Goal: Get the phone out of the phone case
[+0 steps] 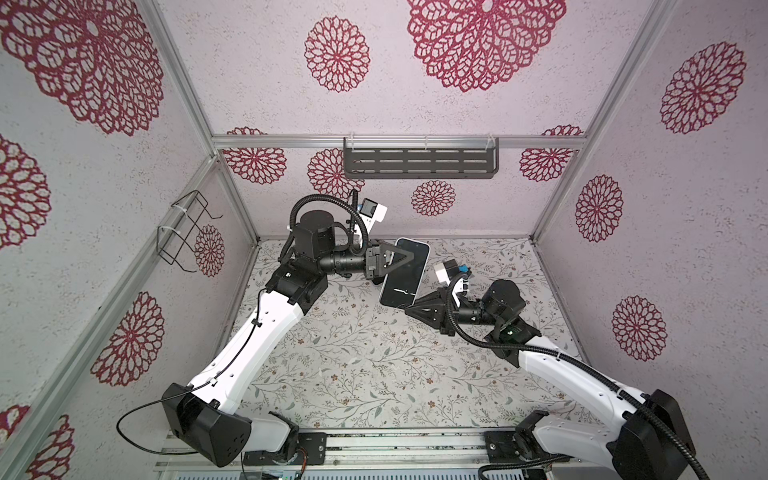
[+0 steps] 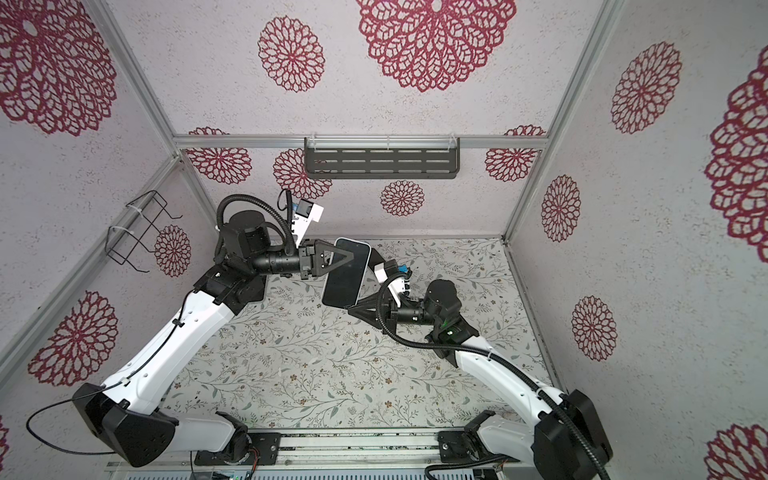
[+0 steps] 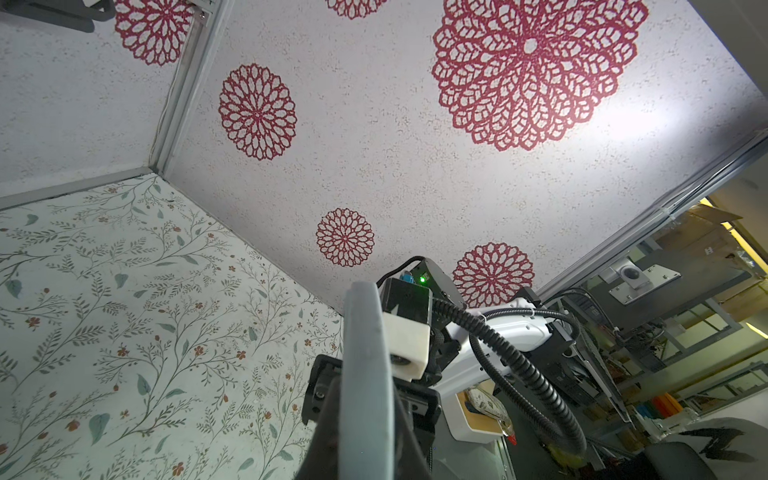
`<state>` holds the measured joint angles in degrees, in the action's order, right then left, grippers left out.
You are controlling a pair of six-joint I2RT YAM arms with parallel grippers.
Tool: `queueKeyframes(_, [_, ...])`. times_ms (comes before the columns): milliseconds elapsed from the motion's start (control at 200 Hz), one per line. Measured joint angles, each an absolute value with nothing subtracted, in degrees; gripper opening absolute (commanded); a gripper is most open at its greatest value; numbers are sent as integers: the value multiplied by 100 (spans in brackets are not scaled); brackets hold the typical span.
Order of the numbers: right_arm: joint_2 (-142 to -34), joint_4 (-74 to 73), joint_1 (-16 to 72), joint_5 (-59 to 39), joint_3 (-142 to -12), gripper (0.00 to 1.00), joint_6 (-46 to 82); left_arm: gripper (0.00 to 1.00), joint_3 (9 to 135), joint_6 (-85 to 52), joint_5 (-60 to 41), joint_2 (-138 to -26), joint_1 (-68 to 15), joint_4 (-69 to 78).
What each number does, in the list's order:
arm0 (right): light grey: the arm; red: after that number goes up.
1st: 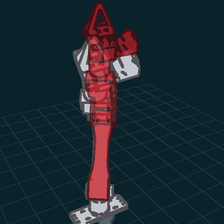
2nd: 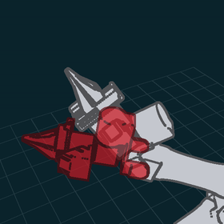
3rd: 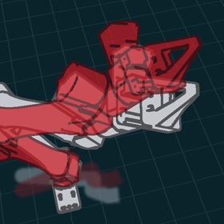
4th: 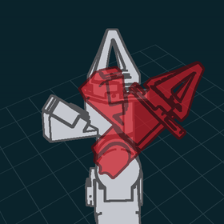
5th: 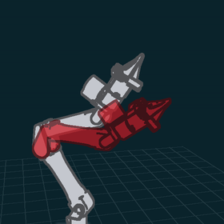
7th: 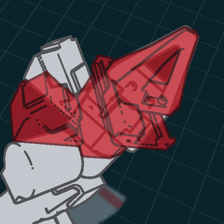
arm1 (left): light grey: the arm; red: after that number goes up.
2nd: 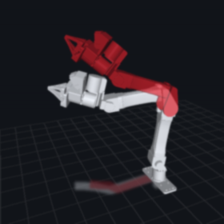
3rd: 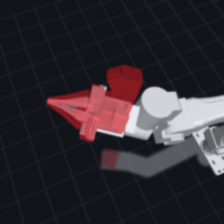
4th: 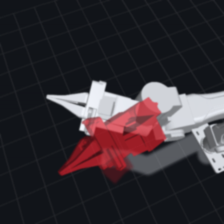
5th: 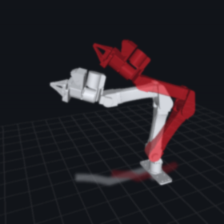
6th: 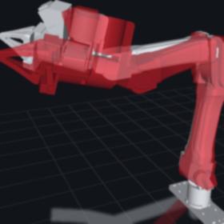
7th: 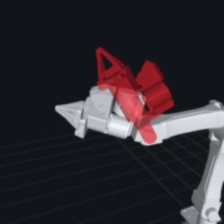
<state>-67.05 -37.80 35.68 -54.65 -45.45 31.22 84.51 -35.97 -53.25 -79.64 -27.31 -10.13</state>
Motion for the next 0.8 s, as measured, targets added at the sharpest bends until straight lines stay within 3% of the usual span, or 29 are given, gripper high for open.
queueKeyframes(345, [-6595, -4147, 3503, -5264, -4309, 0, 3033, 0, 8438, -4388, -5374, -8267, -2753, -471])
queueKeyframes(801, [-6449, -3929, 3441, -4724, -4338, 0, 1907, 0, 8141, -5697, -5024, -8602, -2930, 1022])
